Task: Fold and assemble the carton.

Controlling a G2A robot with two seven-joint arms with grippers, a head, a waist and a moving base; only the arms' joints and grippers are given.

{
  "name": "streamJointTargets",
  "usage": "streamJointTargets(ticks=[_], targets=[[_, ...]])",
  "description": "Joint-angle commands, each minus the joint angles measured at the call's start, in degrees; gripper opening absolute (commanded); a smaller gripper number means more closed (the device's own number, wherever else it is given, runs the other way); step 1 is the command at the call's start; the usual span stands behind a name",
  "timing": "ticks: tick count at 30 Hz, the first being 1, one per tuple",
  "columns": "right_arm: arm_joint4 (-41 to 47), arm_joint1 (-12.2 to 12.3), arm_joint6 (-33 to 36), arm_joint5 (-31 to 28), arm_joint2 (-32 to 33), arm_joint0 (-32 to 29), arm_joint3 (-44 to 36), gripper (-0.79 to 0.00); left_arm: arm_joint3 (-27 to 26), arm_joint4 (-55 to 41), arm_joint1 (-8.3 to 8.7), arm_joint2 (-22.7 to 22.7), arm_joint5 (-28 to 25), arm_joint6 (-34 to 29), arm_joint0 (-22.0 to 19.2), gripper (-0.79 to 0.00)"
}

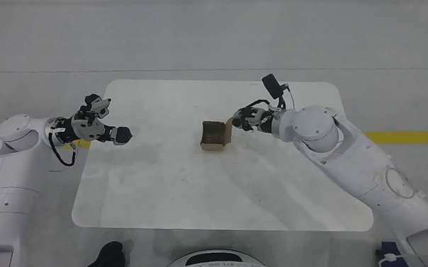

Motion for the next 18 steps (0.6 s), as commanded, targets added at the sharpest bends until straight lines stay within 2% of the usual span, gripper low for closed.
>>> streamJointTargets(ticks=[1, 4, 6, 9, 11, 13, 14, 18], targets=[[0.63, -0.53, -1.14, -3.5, 0.37, 0.0, -0.03, -0.493, 0.0, 0.0, 0.0, 0.0, 0.0, 0.0, 0.0, 0.0], [-1.64, -0.78, -3.85, -6.8, 0.22, -1.87, -1.98, -0.431, 0.0, 0.0, 0.0, 0.0, 0.0, 0.0, 0.0, 0.0], [-3.28, -0.7, -5.45, -8.75, 0.06, -4.31, -3.69, -0.336, 0.0, 0.0, 0.0, 0.0, 0.0, 0.0, 0.0, 0.0], [-7.7, -0.25, -8.53, -11.59, 0.08, -8.57, -5.79, -0.314, 0.0, 0.0, 0.0, 0.0, 0.0, 0.0, 0.0, 0.0], [-12.29, 0.16, -11.36, -12.95, -0.13, -11.77, -7.35, -0.228, 0.0, 0.0, 0.0, 0.0, 0.0, 0.0, 0.0, 0.0], [-18.7, 0.61, -15.35, -13.25, -0.46, -14.92, -8.91, -0.099, 0.0, 0.0, 0.0, 0.0, 0.0, 0.0, 0.0, 0.0], [-21.82, 0.8, -16.94, -12.8, -0.8, -16.38, -9.51, 0.0, 0.0, 0.0, 0.0, 0.0, 0.0, 0.0, 0.0, 0.0], [-28.95, 1.02, -19.55, -14.27, -1.54, -20.01, -12.23, 0.0, 0.0, 0.0, 0.0, 0.0, 0.0, 0.0, 0.0, 0.0]])
